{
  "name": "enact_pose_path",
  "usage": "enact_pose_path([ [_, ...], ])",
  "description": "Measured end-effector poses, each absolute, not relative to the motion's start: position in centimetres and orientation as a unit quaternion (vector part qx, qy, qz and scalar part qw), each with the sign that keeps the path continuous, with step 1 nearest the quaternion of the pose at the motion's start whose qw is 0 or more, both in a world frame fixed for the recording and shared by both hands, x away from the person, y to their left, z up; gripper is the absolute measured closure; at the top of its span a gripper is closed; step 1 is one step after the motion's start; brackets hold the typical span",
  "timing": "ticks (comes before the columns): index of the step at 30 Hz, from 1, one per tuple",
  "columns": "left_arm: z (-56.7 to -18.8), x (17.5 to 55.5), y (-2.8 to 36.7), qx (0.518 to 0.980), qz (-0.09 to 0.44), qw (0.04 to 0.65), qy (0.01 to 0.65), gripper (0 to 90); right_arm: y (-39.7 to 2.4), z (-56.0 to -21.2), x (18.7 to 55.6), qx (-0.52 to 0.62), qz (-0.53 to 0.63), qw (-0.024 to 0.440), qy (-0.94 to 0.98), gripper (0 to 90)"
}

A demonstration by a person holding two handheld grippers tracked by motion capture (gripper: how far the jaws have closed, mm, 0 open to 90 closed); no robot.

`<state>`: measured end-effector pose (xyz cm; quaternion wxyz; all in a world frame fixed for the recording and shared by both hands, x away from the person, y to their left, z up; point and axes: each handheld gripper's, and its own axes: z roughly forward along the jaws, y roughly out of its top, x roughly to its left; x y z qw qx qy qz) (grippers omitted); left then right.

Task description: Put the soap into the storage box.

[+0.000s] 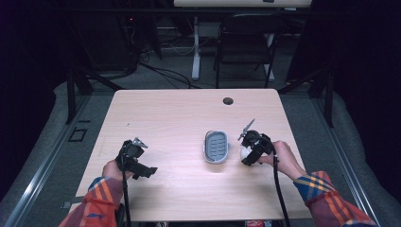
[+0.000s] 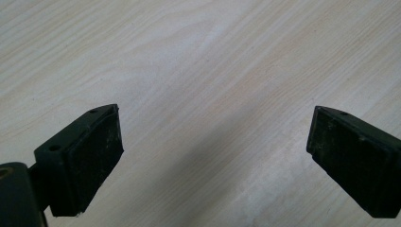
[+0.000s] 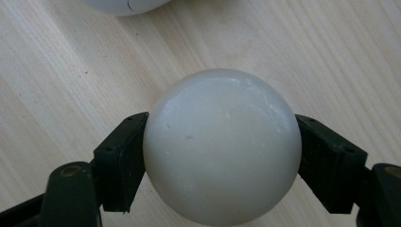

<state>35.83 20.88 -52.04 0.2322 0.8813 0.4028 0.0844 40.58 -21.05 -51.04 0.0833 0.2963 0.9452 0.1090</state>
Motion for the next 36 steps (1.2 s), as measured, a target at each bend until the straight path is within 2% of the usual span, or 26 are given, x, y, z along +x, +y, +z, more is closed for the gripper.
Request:
enact_pose_path([
  [36, -52.0, 35.8, 20.9, 0.881, 0.084, 0.233, 0.402, 4.8, -19.6, -48.4, 44.2, 0.303, 0.131, 0.105, 0.938, 24.0],
])
